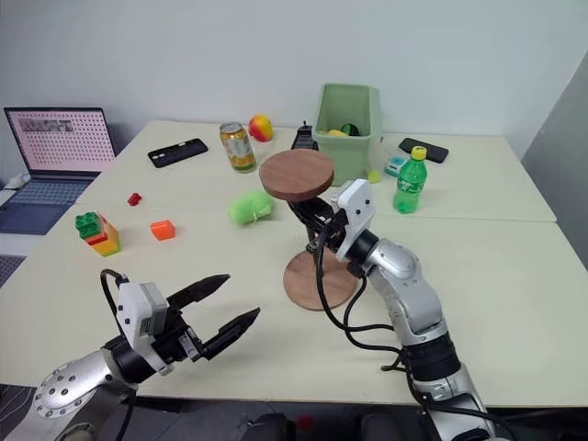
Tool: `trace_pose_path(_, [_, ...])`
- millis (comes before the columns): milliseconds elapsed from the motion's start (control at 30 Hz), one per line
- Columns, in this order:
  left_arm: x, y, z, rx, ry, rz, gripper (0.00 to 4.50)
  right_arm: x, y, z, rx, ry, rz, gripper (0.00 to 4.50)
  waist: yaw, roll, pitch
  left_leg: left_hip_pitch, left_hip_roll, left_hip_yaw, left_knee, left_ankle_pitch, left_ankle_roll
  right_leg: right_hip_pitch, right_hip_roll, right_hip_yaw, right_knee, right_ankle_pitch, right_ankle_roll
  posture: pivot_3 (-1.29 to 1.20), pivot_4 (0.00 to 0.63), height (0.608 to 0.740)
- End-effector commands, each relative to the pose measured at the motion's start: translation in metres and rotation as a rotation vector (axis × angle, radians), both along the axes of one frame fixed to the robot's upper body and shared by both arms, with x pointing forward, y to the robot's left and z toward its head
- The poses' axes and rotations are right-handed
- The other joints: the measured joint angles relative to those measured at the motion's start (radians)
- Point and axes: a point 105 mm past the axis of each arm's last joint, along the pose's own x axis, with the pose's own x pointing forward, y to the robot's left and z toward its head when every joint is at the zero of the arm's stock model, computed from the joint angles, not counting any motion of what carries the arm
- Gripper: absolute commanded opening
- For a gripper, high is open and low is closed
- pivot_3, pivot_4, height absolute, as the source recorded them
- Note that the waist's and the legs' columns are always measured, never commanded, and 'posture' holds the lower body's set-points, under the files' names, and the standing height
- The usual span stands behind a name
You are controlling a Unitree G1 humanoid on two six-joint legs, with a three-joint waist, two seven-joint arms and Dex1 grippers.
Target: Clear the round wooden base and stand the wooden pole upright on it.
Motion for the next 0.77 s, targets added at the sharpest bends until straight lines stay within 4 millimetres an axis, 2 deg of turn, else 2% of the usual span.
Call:
trace_pose_path(33, [0.003, 0.002, 0.008, 0.016, -0.052, -0.008, 4.50, 0.002, -0.009, -0.044, -0.112, 0.180, 0.005, 1.08, 0.001, -0.002, -0.001, 0.000, 0.000, 0.000, -0.001, 0.000, 0.000, 0.000, 0.000, 0.000, 0.000, 0.000, 0.000, 0.00, 0.150, 0.740])
trace_pose_path(100, [0.005, 0.003, 0.009, 0.020, -0.060, -0.011, 4.50, -0.001, -0.012, -0.032, -0.113, 0.157, 0.031, 1.55, 0.003, -0.007, 0.007, -0.002, 0.000, 0.000, -0.004, 0.000, 0.000, -0.001, -0.001, -0.001, -0.001, 0.000, 0.000, 0.00, 0.150, 0.740])
trace_pose_path(167, [0.007, 0.004, 0.011, 0.024, -0.069, -0.012, 4.50, -0.004, -0.017, -0.022, -0.119, 0.146, 0.056, 2.04, 0.001, 0.002, 0.014, -0.009, -0.001, 0.002, -0.004, 0.001, 0.000, -0.008, -0.001, 0.002, 0.000, 0.001, 0.000, 0.00, 0.150, 0.740])
trace_pose_path(200, [0.009, 0.005, 0.012, 0.026, -0.075, -0.013, 4.50, -0.006, -0.020, -0.018, -0.131, 0.141, 0.072, 2.29, 0.000, 0.003, 0.015, -0.018, -0.002, 0.003, -0.004, 0.001, 0.000, -0.018, -0.001, 0.002, 0.002, 0.001, 0.001, 0.00, 0.150, 0.740])
trace_pose_path(233, [0.011, 0.006, 0.012, 0.031, -0.081, -0.015, 4.50, -0.007, -0.021, -0.017, -0.148, 0.146, 0.089, 2.48, 0.000, 0.003, 0.015, -0.024, -0.001, 0.003, -0.004, 0.001, 0.000, -0.024, -0.001, 0.002, 0.002, 0.001, 0.002, 0.00, 0.150, 0.740])
trace_pose_path(367, [0.023, 0.013, 0.016, 0.052, -0.077, -0.031, 4.50, -0.018, -0.036, -0.024, -0.318, 0.203, 0.182, 3.55, 0.000, 0.003, 0.015, -0.024, 0.001, 0.002, -0.008, 0.001, 0.000, -0.025, 0.000, 0.000, -0.001, 0.000, 0.001, 0.00, 0.150, 0.740])
trace_pose_path(467, [0.031, 0.020, 0.019, 0.143, -0.012, -0.104, 4.50, -0.023, -0.060, -0.029, -0.448, 0.230, 0.212, 4.27, 0.003, 0.002, 0.018, -0.025, 0.001, 0.001, -0.008, 0.001, 0.000, -0.025, -0.001, 0.000, -0.002, -0.001, 0.001, 0.00, 0.150, 0.740])
trace_pose_path(533, [0.043, 0.031, 0.028, 0.217, 0.035, -0.131, 4.50, -0.025, -0.082, -0.029, -0.535, 0.244, 0.231, 4.48, 0.004, 0.003, 0.021, -0.025, -0.001, 0.001, -0.007, 0.001, 0.000, -0.025, -0.001, -0.001, -0.001, -0.001, 0.001, 0.00, 0.150, 0.740])
trace_pose_path(600, [0.053, 0.041, 0.041, 0.276, 0.065, -0.152, 4.50, -0.028, -0.101, -0.025, -0.603, 0.256, 0.251, 4.48, 0.005, 0.001, 0.027, -0.025, -0.002, 0.001, -0.007, 0.001, 0.000, -0.023, -0.001, -0.002, 0.000, -0.001, 0.001, 0.00, 0.150, 0.740])
trace_pose_path(700, [0.062, 0.050, 0.060, 0.313, 0.087, -0.194, 4.50, -0.031, -0.113, -0.015, -0.634, 0.256, 0.267, 4.48, 0.002, -0.002, 0.034, -0.025, -0.004, 0.001, -0.007, 0.001, 0.000, -0.024, 0.001, -0.004, 0.000, -0.001, 0.002, 0.00, 0.150, 0.740])
trace_pose_path(767, [0.066, 0.056, 0.063, 0.347, 0.113, -0.218, 4.50, -0.034, -0.115, -0.011, -0.647, 0.252, 0.275, 4.48, 0.001, -0.002, 0.034, -0.025, -0.002, 0.003, -0.007, 0.001, 0.000, -0.024, 0.001, -0.003, -0.001, -0.001, 0.002, 0.00, 0.150, 0.740])
